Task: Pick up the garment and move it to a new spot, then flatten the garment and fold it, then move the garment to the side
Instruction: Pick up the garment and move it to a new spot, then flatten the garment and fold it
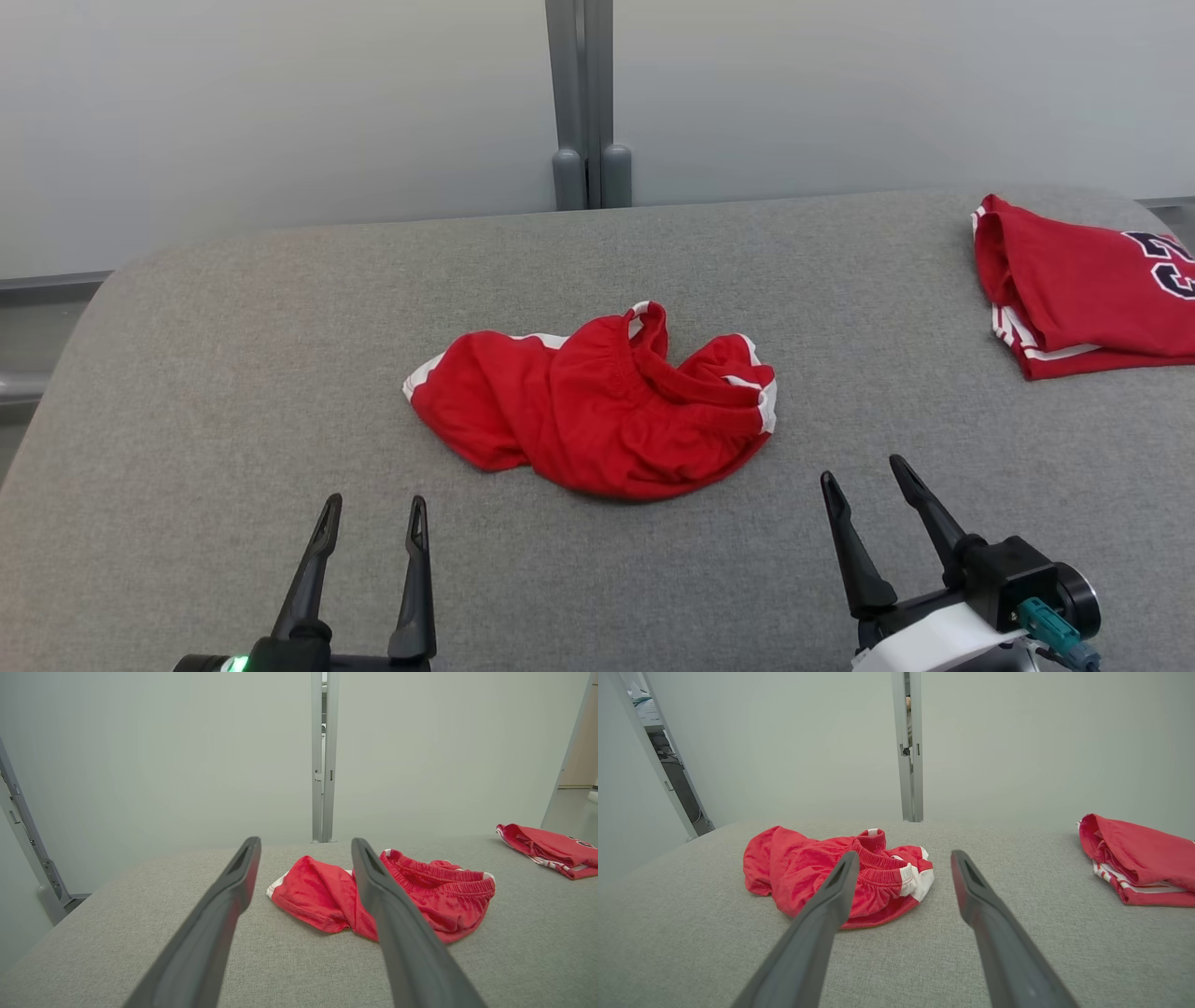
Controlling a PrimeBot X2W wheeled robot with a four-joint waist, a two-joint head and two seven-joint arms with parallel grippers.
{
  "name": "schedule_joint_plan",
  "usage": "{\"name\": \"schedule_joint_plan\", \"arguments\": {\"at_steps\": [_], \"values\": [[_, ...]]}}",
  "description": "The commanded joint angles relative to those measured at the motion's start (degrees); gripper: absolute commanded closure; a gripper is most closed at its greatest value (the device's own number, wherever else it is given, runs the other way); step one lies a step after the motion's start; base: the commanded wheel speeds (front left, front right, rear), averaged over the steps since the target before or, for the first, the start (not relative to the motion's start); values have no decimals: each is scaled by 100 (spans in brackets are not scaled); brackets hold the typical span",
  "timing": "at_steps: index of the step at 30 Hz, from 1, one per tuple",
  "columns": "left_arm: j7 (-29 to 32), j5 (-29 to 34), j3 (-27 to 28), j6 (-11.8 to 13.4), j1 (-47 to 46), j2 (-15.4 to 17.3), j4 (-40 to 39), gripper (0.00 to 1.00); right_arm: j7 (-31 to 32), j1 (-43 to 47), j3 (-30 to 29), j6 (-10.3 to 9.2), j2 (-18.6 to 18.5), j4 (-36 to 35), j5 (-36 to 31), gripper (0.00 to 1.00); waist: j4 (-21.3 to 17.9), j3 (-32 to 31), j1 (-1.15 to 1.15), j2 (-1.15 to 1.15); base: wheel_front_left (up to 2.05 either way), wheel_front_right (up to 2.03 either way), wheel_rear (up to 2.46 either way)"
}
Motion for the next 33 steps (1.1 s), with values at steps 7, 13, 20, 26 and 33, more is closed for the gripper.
{"name": "schedule_joint_plan", "arguments": {"at_steps": [7, 13, 20, 26, 33], "values": [[-1, 88, 12, -14, 20, -8, 53, 0, 1, 24, -61, -7, 29, 18, -20, 0, 35, 32, 0, 0, 0, 0, 0], [-1, 78, -13, 1, 20, -8, 68, 0, 1, 19, -44, -7, 38, 24, -29, 0, 46, 36, 0, 0, 0, 0, 0], [-1, 100, -36, 25, 9, -8, 73, 0, 1, -1, -43, -7, 36, 22, -34, 0, 59, 44, 0, 0, 0, 0, 0], [-1, 70, -73, 10, -1, -8, 117, 0, 1, -18, -69, -7, 32, 6, -45, 0, 46, 65, 0, 0, 0, 0, 0], [-1, -216, -307, -233, -236, -8, 349, 0, 1, -109, -196, -7, 39, -31, -71, 0, -88, 234, 0, 0, 0, 0, 0]]}}
